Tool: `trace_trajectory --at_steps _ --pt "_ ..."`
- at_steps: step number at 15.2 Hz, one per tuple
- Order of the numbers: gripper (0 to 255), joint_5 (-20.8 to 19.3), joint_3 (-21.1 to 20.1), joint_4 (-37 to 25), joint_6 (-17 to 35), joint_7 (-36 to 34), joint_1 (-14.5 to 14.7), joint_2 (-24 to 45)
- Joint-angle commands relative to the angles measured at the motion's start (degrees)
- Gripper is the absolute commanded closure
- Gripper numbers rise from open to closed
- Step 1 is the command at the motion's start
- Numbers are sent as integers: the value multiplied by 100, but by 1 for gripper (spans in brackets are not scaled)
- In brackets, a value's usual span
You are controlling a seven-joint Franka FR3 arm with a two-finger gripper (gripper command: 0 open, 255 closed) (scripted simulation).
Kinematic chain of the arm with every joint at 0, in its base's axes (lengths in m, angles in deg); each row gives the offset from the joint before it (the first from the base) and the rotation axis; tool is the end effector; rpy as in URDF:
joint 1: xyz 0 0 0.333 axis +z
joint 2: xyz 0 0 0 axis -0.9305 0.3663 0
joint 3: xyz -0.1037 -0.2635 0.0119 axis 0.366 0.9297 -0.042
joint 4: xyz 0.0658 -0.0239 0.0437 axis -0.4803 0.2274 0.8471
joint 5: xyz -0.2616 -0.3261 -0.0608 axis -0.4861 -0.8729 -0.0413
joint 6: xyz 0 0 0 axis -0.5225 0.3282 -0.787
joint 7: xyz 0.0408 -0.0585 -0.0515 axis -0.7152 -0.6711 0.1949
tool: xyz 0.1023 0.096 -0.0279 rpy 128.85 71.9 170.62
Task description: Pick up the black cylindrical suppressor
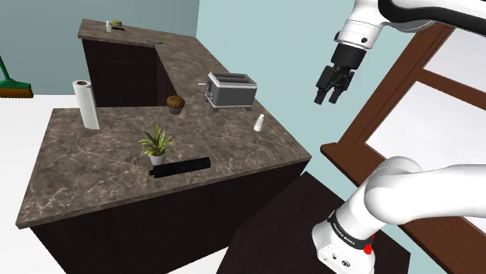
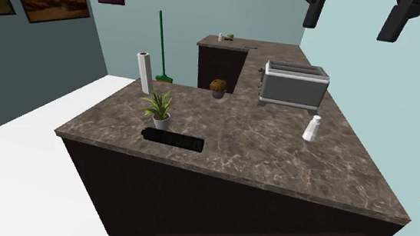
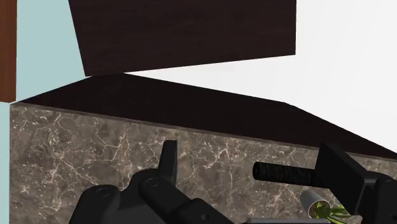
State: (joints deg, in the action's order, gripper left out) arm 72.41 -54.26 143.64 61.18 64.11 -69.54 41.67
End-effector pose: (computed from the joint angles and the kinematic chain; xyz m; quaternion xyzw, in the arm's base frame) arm 0.3400 -0.0246 0.5304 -0.9962 0.0597 0.0466 0.0438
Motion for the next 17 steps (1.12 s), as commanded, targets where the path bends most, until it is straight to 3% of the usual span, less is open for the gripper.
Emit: trace_trajectory --at_steps 1,9,17 --pt "0 0 0 0 0 0 0 0" --pt "0 -44 71 338 1564 960 452 1173" --pt "0 26 50 205 2965 1885 883 2646"
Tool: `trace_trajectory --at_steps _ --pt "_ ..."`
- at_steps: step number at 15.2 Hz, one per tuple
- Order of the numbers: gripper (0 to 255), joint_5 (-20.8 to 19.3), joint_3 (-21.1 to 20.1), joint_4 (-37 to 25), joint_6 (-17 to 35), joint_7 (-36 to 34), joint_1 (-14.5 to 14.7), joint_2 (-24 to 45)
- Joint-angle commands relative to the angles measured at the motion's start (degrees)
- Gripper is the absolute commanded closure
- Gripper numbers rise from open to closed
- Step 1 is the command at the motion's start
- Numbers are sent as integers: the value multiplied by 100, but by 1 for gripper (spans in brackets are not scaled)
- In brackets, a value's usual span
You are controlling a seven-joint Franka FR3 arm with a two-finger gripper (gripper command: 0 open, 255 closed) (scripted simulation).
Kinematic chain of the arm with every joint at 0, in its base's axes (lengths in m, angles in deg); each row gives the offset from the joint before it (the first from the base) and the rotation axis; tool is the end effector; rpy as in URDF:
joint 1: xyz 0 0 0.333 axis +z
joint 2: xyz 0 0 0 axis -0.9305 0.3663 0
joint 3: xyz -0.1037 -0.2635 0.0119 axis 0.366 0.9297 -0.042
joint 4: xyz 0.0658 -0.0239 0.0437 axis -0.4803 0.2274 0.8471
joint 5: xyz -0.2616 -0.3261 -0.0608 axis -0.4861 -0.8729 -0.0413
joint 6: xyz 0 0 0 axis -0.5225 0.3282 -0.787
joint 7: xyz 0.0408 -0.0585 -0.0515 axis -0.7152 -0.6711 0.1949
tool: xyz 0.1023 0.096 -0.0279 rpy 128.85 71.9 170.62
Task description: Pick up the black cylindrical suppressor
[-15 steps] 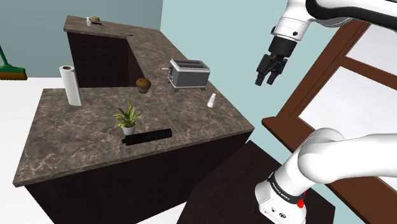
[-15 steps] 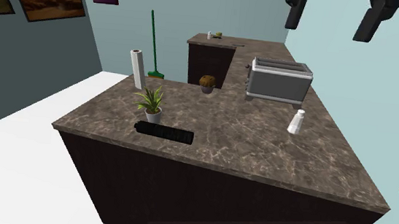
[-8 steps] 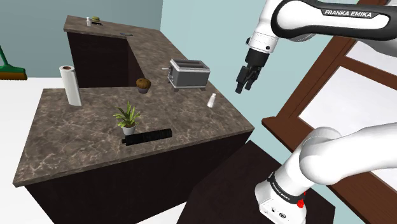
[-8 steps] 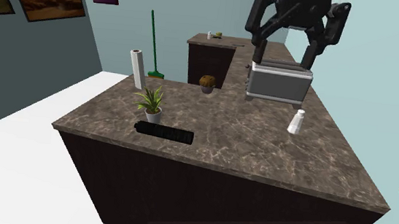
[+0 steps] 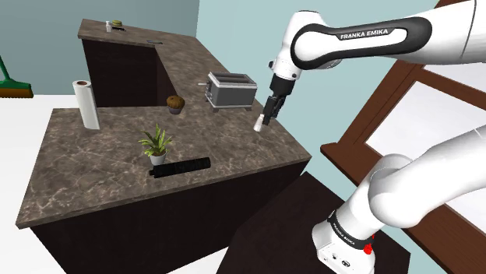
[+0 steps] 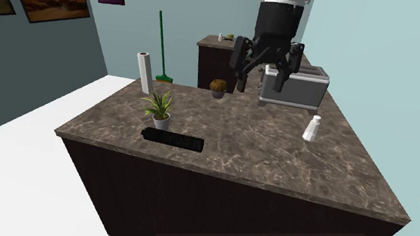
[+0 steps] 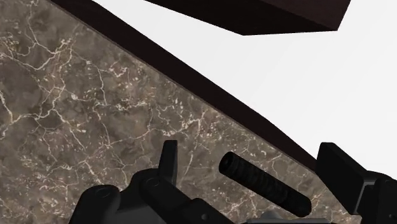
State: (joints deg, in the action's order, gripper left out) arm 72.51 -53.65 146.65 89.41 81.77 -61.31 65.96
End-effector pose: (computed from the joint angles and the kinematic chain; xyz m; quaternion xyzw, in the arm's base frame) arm 0.4568 0.0285 0.3696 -0.9885 -0.1422 0.0352 0.0370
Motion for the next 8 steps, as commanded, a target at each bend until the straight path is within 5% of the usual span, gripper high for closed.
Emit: trace_trajectory --at_steps 1,8 --pt "0 31 -22 -142 300 231 109 412" --pt "0 135 -168 -633 1258 987 419 1797"
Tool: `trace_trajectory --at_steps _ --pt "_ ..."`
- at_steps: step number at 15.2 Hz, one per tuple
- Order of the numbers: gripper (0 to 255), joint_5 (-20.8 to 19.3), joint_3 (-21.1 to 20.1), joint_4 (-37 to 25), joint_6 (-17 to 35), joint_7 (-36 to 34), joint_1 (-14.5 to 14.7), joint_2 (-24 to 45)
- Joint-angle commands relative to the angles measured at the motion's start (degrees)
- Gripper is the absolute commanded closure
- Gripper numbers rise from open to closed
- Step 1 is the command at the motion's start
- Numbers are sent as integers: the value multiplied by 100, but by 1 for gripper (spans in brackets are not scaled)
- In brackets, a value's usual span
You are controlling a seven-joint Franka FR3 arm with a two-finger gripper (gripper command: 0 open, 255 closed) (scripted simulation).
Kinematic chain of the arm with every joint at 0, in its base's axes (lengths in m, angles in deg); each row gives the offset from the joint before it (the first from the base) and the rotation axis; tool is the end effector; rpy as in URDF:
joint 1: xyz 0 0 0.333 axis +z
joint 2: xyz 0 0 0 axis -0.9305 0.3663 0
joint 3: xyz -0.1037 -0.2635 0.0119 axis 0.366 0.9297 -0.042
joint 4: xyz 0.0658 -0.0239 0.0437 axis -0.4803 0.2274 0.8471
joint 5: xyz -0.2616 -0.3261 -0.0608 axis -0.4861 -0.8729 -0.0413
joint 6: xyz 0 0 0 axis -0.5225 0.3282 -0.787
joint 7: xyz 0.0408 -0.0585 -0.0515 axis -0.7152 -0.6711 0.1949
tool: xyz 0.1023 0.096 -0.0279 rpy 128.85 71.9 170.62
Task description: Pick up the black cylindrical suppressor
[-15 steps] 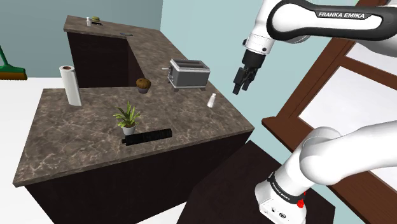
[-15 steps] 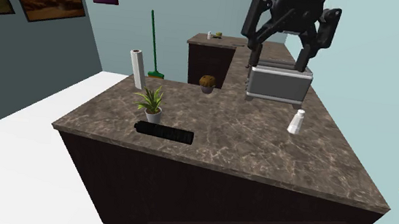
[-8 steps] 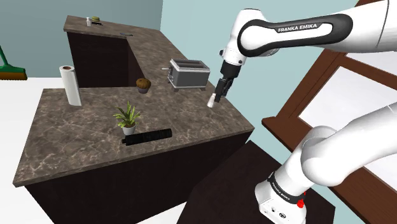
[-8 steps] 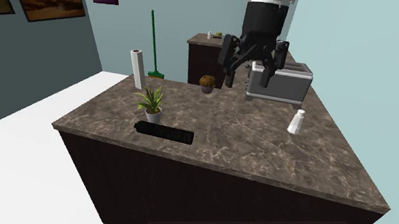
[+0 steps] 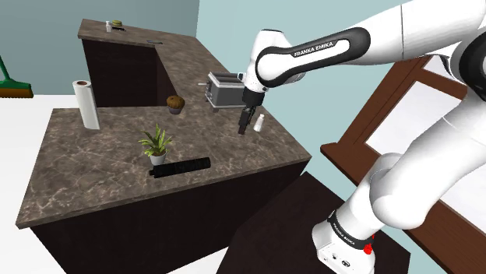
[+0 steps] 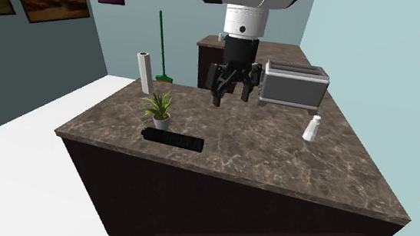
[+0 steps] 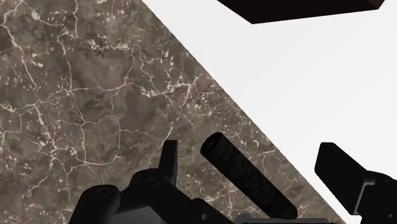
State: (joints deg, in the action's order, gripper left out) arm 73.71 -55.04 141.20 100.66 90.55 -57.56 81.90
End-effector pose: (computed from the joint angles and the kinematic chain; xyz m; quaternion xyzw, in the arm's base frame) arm 0.5093 0.0766 0.2948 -0.9676 -0.2490 0.0275 0.0325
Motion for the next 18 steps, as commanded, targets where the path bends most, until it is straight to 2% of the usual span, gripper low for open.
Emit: trace_trajectory --at_steps 1,9,18 --pt "0 25 -60 -179 249 209 82 400" --pt "0 -7 -358 -1066 999 910 344 1947" --pt "0 -327 -682 -2352 1490 1484 675 3618"
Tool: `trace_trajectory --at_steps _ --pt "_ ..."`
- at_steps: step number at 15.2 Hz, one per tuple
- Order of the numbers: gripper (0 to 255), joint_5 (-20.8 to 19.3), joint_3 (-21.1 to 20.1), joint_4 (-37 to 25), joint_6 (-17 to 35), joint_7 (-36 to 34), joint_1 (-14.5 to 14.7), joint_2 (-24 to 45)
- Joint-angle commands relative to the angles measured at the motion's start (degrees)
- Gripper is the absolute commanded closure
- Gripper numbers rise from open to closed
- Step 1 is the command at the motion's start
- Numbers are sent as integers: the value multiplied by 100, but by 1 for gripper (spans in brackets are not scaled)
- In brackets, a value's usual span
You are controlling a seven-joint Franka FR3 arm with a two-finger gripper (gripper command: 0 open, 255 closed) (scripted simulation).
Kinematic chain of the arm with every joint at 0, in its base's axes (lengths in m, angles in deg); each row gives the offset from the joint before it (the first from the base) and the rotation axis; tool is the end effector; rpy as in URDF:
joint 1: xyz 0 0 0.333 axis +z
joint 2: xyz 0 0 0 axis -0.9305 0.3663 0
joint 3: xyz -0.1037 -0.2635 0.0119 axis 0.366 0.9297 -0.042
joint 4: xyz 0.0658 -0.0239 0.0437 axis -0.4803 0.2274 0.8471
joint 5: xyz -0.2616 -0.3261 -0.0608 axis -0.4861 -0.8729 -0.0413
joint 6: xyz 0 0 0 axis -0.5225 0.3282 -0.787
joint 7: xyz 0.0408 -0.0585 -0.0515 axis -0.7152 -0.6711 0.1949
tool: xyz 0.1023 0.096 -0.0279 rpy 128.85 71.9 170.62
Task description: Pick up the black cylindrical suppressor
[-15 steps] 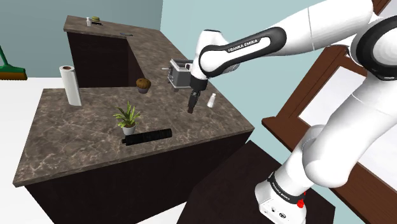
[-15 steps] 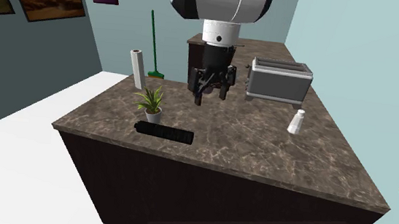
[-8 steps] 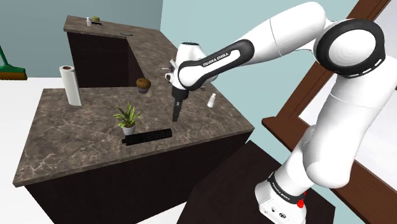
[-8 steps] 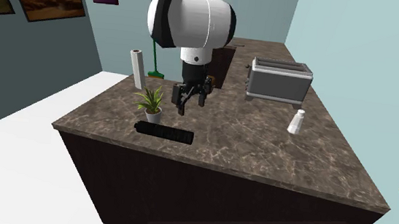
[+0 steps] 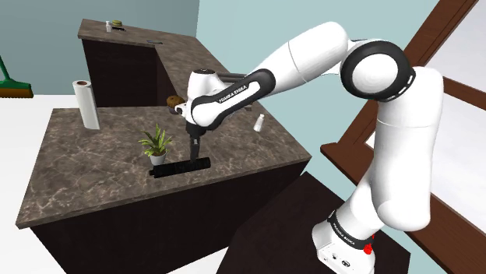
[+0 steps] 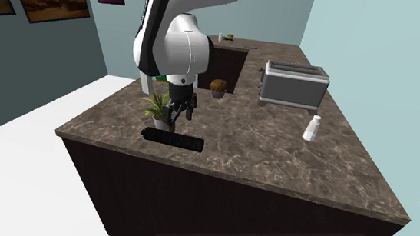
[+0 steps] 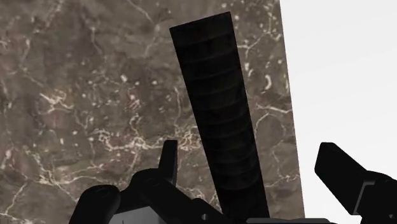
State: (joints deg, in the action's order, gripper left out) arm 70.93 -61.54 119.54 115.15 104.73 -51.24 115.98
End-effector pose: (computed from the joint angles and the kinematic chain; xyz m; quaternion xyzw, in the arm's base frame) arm 0.5846 0.2240 0.1402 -0.8791 -0.4760 0.0100 0.0215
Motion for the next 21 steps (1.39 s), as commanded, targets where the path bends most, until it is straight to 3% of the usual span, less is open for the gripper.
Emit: trace_trajectory --at_steps 1,4,13,14,21 --pt "0 -97 -60 -347 73 122 88 393" --pt "0 -228 -129 -787 140 268 217 873" --pt "0 -257 -99 -891 495 262 241 1333" --pt "255 -257 -100 -879 499 260 242 1325" --pt "255 -256 -101 -871 500 265 237 1317"
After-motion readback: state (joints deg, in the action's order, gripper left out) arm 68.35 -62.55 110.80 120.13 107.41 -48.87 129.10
